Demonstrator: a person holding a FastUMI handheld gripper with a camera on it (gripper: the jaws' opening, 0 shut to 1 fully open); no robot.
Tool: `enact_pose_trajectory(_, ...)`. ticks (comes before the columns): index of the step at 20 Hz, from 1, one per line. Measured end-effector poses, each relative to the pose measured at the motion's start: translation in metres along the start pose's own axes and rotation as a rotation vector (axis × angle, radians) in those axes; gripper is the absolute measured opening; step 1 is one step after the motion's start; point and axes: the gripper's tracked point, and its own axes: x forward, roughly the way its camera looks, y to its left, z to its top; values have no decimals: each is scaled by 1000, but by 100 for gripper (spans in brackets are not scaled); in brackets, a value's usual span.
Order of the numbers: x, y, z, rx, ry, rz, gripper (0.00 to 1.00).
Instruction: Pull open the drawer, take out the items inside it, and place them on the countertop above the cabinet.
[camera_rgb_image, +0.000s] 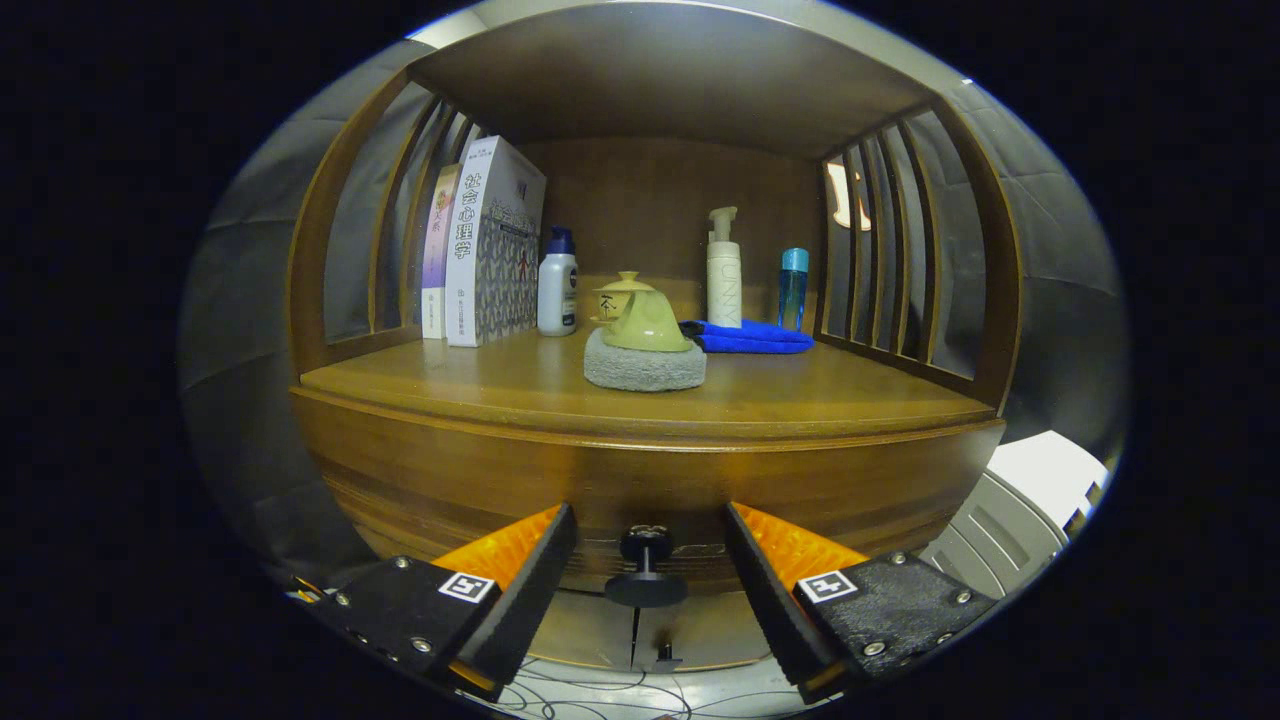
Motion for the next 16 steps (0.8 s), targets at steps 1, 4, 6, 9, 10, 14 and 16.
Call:
enact_pose_trajectory(1, -2, -3, -1, -1, 7, -1, 94)
enact_pose_trajectory(4, -23, -17, 17, 1, -17, 18, 95)
enact_pose_trajectory(6, -48, -35, 41, 10, -64, 1, 94)
enact_pose_trajectory(9, -81, -42, 88, 49, -120, 40, 94)
enact_pose_trajectory(10, -92, -46, 108, 53, -141, 45, 94)
enact_pose_trajectory(14, -133, -55, 160, 12, -207, 44, 93)
enact_pose_trajectory(16, -151, -52, 176, 8, -229, 46, 93)
